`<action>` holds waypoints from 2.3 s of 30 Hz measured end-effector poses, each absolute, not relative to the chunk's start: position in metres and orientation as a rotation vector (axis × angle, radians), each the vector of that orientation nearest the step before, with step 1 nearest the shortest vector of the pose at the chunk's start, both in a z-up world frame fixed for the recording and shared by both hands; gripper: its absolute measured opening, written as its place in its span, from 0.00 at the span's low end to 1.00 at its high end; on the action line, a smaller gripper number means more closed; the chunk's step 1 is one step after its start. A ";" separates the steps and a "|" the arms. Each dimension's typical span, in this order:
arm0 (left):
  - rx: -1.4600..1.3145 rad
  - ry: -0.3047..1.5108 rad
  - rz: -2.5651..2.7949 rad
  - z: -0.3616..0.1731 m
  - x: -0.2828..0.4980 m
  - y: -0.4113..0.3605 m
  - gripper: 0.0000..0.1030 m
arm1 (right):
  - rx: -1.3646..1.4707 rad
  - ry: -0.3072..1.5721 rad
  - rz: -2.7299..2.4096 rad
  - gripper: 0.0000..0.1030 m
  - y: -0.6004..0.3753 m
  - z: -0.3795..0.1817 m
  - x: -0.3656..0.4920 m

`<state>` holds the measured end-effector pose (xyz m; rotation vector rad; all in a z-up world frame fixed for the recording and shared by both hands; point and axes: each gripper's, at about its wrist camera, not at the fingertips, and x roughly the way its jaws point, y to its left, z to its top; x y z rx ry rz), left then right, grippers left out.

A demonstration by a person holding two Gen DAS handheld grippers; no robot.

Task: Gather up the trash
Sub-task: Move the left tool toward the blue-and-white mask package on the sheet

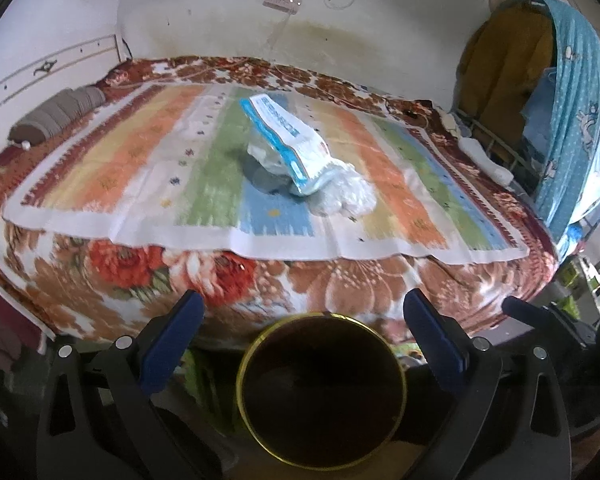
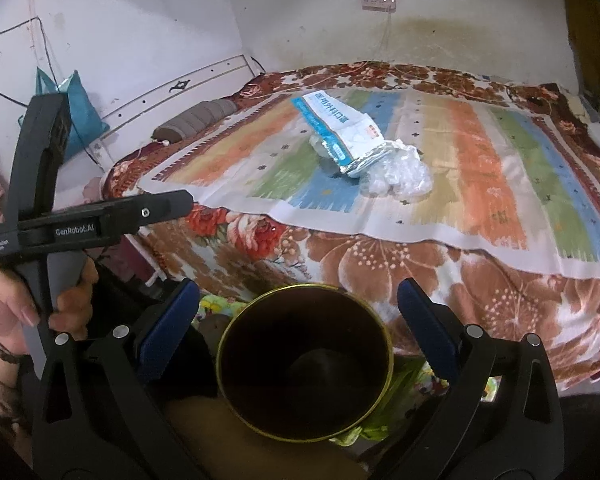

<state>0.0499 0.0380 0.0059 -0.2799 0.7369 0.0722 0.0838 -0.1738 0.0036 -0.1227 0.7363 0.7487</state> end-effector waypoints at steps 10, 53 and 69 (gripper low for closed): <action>-0.203 0.733 0.131 0.012 0.086 0.042 0.94 | -0.134 0.749 0.726 0.92 -0.166 0.008 0.116; -0.316 0.757 0.194 0.006 0.246 0.108 0.95 | -0.166 0.870 0.572 0.92 -0.129 0.009 0.265; -0.443 0.814 0.170 -0.018 0.295 0.152 0.95 | -0.163 0.910 0.539 0.92 -0.117 -0.017 0.324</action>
